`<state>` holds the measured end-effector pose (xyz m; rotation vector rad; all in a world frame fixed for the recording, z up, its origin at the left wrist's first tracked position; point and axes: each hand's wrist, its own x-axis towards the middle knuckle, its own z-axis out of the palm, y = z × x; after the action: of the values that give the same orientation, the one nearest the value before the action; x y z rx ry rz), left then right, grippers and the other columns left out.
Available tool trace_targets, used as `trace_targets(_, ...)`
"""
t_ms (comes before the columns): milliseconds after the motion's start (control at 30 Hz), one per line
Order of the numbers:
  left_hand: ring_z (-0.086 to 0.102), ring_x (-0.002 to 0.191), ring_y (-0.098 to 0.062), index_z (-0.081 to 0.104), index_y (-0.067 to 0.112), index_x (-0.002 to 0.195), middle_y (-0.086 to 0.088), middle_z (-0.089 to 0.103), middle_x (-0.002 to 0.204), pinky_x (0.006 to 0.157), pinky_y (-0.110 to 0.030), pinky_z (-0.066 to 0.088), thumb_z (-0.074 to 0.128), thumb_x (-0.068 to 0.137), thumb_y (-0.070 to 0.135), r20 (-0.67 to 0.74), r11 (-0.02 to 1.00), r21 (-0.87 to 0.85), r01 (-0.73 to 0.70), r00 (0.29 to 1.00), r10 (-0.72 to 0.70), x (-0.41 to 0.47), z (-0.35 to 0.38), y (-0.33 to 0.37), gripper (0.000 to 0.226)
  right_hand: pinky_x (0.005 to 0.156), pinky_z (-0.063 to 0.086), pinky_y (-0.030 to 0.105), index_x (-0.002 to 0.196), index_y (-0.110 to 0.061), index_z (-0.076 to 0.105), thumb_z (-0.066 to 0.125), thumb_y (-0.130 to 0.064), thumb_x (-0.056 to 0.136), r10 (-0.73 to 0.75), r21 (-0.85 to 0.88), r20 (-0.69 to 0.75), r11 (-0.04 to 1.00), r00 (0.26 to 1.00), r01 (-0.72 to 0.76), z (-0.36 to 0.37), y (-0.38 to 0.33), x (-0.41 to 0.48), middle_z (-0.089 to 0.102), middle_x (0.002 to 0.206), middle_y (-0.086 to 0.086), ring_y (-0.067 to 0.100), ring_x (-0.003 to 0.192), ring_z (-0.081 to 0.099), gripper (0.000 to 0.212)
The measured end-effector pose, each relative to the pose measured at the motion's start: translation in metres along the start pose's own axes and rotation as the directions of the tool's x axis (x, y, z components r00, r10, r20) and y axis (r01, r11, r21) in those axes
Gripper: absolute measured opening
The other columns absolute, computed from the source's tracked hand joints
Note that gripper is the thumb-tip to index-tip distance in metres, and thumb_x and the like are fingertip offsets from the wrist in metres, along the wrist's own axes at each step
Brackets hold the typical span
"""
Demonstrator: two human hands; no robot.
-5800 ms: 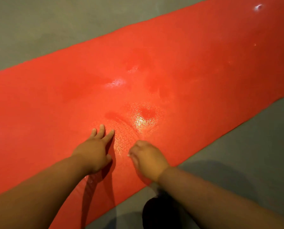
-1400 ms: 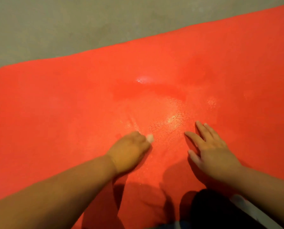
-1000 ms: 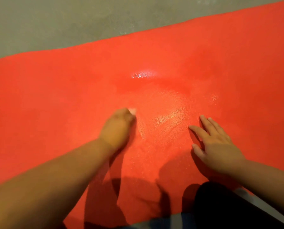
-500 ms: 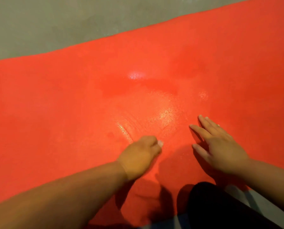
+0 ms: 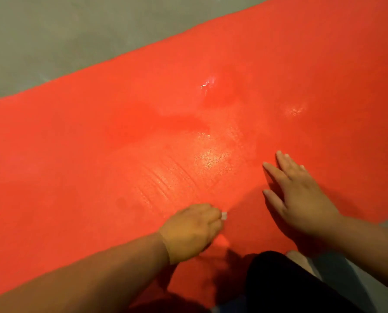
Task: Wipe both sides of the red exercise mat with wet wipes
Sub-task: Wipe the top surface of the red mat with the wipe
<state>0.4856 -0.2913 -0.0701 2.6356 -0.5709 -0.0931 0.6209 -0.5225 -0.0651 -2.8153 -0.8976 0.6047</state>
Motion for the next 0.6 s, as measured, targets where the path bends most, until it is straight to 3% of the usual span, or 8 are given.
trace_targets(67, 0.055, 0.074, -0.024, 0.067, 0.009, 0.090, -0.004, 0.058, 0.081, 0.069, -0.034, 0.044, 0.044, 0.099, 0.022, 0.090, 0.987, 0.039, -0.158, 0.984, 0.154, 0.013, -0.008, -0.015, 0.028, 0.118, 0.005, 0.037, 0.150, -0.026, 0.022, 0.043, -0.047, 0.093, -0.007, 0.006, 0.003, 1.000, 1.000, 0.007, 0.001, 0.001, 0.000, 0.002, 0.159, 0.005, 0.017, 0.146, 0.000, 0.064)
trace_targets(167, 0.056, 0.081, -0.031, 0.066, 0.007, 0.090, -0.009, 0.059, 0.087, 0.071, -0.038, 0.042, 0.048, 0.100, 0.026, -0.028, 0.976, 0.191, 0.107, 0.994, -0.103, 0.066, -0.025, -0.069, 0.028, 0.117, 0.000, 0.033, 0.150, -0.030, 0.018, 0.043, -0.047, 0.094, -0.038, 0.015, 0.004, 0.999, 0.999, 0.037, 0.000, 0.007, -0.001, -0.003, 0.159, 0.000, 0.012, 0.145, -0.005, 0.064)
trace_targets(233, 0.058, 0.079, -0.034, 0.071, 0.005, 0.086, -0.013, 0.061, 0.085, 0.065, -0.035, 0.045, 0.056, 0.093, 0.019, -0.210, 0.911, 0.214, 0.354, 0.927, -0.311, 0.091, -0.036, -0.096, 0.021, 0.116, 0.000, 0.031, 0.149, -0.031, 0.020, 0.042, -0.048, 0.094, -0.063, 0.022, -0.001, 0.998, 0.998, 0.063, -0.001, 0.012, -0.002, -0.005, 0.156, -0.006, 0.011, 0.144, -0.004, 0.061)
trace_targets(300, 0.059, 0.075, -0.035, 0.071, 0.005, 0.082, -0.013, 0.060, 0.081, 0.061, -0.034, 0.045, 0.065, 0.081, 0.009, -0.250, 0.887, 0.161, 0.433, 0.887, -0.387, 0.096, -0.029, -0.077, 0.007, 0.116, 0.001, 0.030, 0.148, -0.030, 0.024, 0.042, -0.048, 0.095, -0.069, 0.033, -0.018, 0.997, 0.997, 0.070, -0.001, 0.015, -0.002, -0.006, 0.153, -0.010, 0.010, 0.145, -0.001, 0.059)
trace_targets(400, 0.059, 0.072, -0.028, 0.069, 0.007, 0.082, -0.008, 0.061, 0.079, 0.059, -0.033, 0.049, 0.058, 0.089, 0.016, -0.045, 0.993, 0.093, 0.070, 0.997, -0.066, 0.073, -0.005, -0.016, 0.016, 0.116, 0.003, 0.030, 0.147, -0.029, 0.028, 0.041, -0.049, 0.094, -0.041, 0.054, -0.046, 0.998, 0.998, 0.043, 0.000, 0.017, -0.004, -0.002, 0.153, -0.012, 0.007, 0.143, 0.000, 0.058)
trace_targets(467, 0.059, 0.074, -0.027, 0.069, 0.005, 0.086, -0.008, 0.062, 0.081, 0.058, -0.034, 0.053, 0.044, 0.096, 0.019, 0.117, 0.978, -0.006, -0.208, 0.971, 0.207, 0.061, -0.001, -0.002, 0.031, 0.116, 0.006, 0.032, 0.147, -0.029, 0.028, 0.032, -0.054, 0.091, -0.043, 0.053, -0.062, 0.997, 0.997, 0.047, 0.002, 0.019, -0.006, 0.003, 0.155, -0.011, 0.007, 0.143, 0.002, 0.061)
trace_targets(533, 0.060, 0.074, -0.027, 0.070, 0.006, 0.085, -0.007, 0.061, 0.079, 0.054, -0.033, 0.053, 0.042, 0.096, 0.022, 0.156, 0.919, 0.035, -0.392, 0.911, 0.382, 0.076, -0.007, -0.021, 0.034, 0.117, 0.008, 0.034, 0.146, -0.029, 0.029, 0.033, -0.054, 0.091, -0.048, 0.044, -0.060, 0.998, 0.997, 0.051, 0.002, 0.023, -0.008, 0.009, 0.157, -0.008, 0.007, 0.143, 0.003, 0.061)
trace_targets(600, 0.061, 0.075, -0.028, 0.071, 0.007, 0.084, -0.006, 0.061, 0.078, 0.053, -0.032, 0.050, 0.044, 0.095, 0.026, 0.114, 0.907, 0.164, -0.388, 0.921, 0.373, 0.107, -0.021, -0.049, 0.034, 0.117, 0.009, 0.035, 0.145, -0.027, 0.032, 0.043, -0.048, 0.094, -0.046, 0.036, -0.055, 0.998, 0.997, 0.049, 0.000, 0.030, -0.010, 0.013, 0.157, -0.005, 0.008, 0.143, 0.005, 0.057)
